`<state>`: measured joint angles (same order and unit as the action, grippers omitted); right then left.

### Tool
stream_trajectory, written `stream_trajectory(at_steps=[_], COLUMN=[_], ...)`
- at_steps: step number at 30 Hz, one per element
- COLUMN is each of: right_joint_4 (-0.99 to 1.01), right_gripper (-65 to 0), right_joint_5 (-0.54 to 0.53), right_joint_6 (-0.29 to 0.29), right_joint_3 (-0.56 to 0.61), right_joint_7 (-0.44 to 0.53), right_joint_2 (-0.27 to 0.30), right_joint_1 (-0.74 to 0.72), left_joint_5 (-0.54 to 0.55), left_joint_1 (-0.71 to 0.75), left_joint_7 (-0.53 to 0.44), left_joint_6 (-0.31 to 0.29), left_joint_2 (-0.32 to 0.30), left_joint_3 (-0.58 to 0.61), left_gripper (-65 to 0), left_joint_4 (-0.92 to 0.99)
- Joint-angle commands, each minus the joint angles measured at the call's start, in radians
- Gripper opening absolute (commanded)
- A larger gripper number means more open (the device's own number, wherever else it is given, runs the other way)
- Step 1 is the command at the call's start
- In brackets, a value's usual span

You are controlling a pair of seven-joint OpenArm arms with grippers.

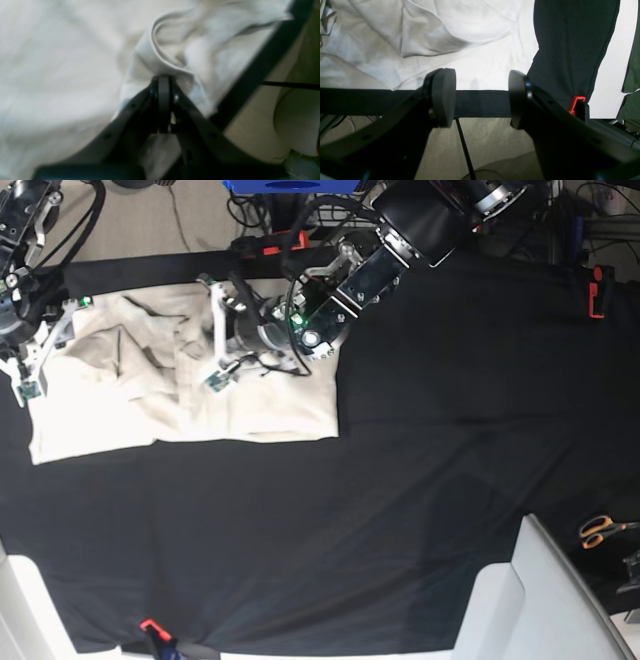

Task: Fold the T-shirt properly
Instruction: 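Press and smooth the folded layer with the left gripper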

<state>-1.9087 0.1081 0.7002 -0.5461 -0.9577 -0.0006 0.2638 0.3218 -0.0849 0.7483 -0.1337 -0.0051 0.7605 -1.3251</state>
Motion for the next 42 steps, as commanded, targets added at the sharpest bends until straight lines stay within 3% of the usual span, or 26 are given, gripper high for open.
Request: stream_trajectory(at_steps=[1,9,13,19,30,42], right_joint_4=[-0.018,-0.018,-0.018,-0.018,-0.018,-0.018], right_gripper=[-32.9,-32.9,-32.9,-32.9,-32.9,-32.9], right_joint_5=[-0.002,-0.002,-0.002,-0.002,-0.002,-0.002], right_joint_6=[-0.002,-0.002,-0.002,-0.002,-0.002,-0.002], right_joint_3=[-0.002,-0.002,-0.002,-0.002,-0.002,-0.002], right_joint_7=[0.013,0.013,0.013,0.013,0.013,0.013], right_joint_2=[0.009,0.009,0.009,0.009,0.009,0.009], right_joint_1=[-0.007,-0.008,-0.010,-0.008,-0.005,-0.008], left_joint_5=[0.007,0.007,0.064,0.020,-0.177,-0.171], left_joint_1=[-0.014,0.018,0.023,0.026,0.033,0.056], left_joint_7=[-0.019,-0.017,-0.017,-0.020,-0.022,-0.019], left_joint_6=[-0.004,-0.007,-0.083,-0.013,-0.011,-0.011], left_joint_2=[0.014,0.014,0.003,-0.009,0.017,0.018], left_joint_3=[-0.005,0.000,0.046,-0.037,-0.077,-0.066], left_gripper=[-65.0,-65.0,-65.0,-65.0,-65.0,-65.0], left_joint_4=[-0.038,-0.112,-0.153,-0.213,-0.058,-0.055])
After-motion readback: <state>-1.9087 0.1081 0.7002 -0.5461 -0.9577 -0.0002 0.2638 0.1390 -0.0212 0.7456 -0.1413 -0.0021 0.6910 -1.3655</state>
